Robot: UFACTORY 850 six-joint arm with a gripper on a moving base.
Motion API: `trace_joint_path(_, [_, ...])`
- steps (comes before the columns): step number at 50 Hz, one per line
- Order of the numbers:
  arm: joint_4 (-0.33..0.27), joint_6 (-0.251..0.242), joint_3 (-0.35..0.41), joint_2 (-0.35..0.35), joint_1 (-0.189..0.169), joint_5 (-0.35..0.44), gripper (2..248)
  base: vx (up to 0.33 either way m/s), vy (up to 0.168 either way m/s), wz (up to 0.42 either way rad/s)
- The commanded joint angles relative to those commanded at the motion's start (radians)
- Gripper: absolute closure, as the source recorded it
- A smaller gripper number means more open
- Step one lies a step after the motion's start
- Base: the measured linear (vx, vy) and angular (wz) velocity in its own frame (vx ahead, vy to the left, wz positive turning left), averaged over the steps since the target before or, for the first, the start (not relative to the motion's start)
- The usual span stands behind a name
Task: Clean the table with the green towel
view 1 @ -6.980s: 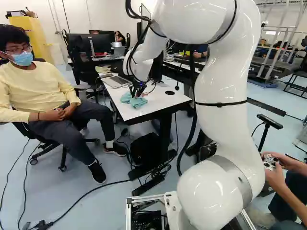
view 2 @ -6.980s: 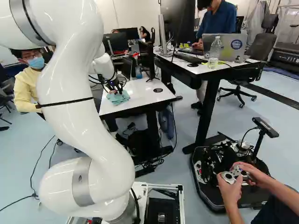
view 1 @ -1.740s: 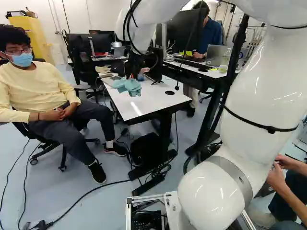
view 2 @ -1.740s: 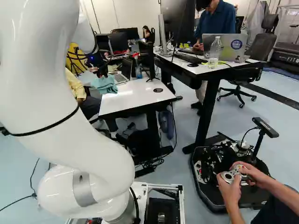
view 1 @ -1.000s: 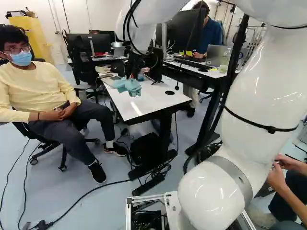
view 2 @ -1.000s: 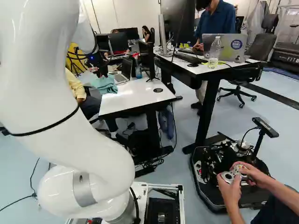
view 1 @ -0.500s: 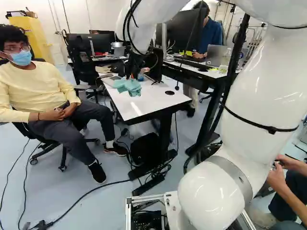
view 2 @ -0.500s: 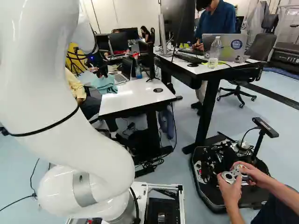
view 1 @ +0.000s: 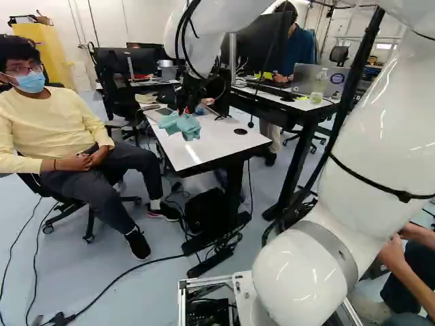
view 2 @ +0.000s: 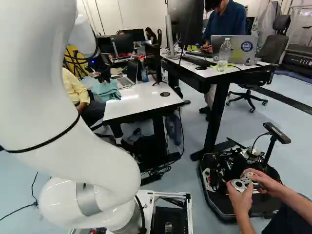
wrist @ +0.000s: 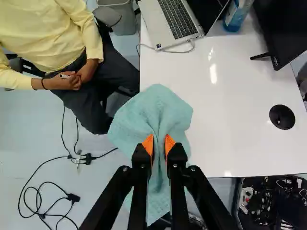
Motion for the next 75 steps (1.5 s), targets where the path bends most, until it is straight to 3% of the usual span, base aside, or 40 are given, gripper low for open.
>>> trace_joint_path(46, [0.000, 0.000, 0.176, 0.189, 0.041, 0.000, 199, 0.000, 0.000, 0.000])
trace_joint_path(75, [0.000, 0.000, 0.181, 0.193, 0.033, 0.000, 199, 0.000, 0.000, 0.000])
